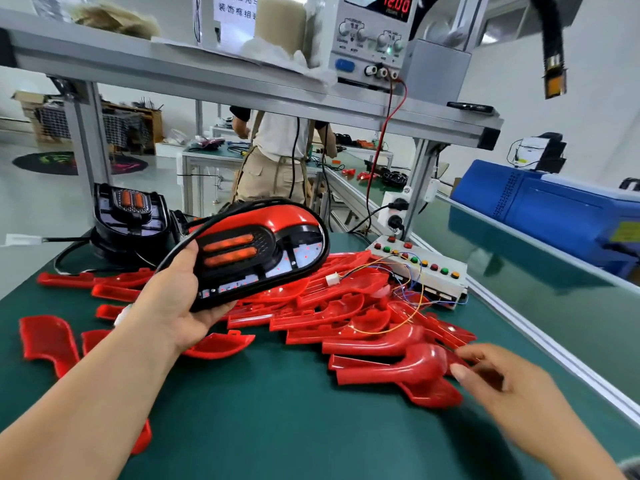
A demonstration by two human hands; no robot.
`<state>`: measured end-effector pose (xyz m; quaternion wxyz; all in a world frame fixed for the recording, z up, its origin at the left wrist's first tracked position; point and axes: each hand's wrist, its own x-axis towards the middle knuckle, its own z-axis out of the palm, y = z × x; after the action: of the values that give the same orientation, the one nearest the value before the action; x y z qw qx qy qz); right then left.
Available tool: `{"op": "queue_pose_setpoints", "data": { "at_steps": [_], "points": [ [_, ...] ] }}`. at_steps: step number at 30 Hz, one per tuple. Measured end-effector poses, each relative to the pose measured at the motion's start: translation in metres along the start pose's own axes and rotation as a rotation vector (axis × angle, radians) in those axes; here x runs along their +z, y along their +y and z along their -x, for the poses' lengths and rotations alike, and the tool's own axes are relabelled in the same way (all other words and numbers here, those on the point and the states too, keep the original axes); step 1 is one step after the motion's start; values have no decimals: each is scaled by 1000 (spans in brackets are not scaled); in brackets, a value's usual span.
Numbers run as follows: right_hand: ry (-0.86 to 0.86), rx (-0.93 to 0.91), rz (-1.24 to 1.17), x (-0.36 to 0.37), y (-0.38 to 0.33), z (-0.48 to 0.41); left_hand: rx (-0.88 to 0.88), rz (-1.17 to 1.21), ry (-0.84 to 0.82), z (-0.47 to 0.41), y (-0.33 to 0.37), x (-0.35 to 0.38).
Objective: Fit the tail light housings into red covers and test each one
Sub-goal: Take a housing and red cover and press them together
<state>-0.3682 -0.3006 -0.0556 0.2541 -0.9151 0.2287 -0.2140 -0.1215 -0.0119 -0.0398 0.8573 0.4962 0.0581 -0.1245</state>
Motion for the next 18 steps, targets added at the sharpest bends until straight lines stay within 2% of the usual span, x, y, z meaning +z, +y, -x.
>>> {"op": "queue_pose_setpoints", "data": {
  "at_steps": [5, 7, 9, 13, 18],
  "points": [
    [-151, 145, 161, 25, -11, -10, -20, -14, -51, 6, -12, 8],
    [-128, 151, 114, 29, -12, -13, -36, -5, -59, 8, -16, 10],
    [-84, 187, -90, 33, -9, -16, -55, 4, -63, 8, -19, 11],
    [-56, 223, -799, 30, -9, -20, -90, 27, -73, 8, -24, 12],
    [-77, 32, -1266, -1, -16, -27, -103, 76, -98, 11, -21, 12]
  ]
}}
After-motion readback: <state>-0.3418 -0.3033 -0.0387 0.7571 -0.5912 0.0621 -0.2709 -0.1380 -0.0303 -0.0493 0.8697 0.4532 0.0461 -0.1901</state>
